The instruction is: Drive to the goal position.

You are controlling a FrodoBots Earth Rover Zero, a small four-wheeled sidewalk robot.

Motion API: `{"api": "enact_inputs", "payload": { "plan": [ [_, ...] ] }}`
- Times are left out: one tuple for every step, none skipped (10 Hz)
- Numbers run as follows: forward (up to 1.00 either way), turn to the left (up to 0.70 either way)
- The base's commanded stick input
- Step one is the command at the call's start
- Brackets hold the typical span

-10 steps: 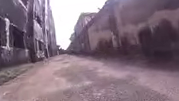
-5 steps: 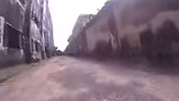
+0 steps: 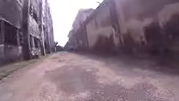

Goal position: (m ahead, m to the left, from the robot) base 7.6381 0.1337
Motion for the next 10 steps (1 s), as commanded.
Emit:
{"api": "enact_inputs", "payload": {
  "plan": [
    [0.50,0.00],
    [0.50,0.15],
    [0.50,0.41],
    [0.50,0.34],
    [0.50,0.10],
    [0.50,0.00],
    [0.50,0.00],
    [0.50,0.00],
    [0.50,0.00],
    [0.50,0.00]
  ]
}}
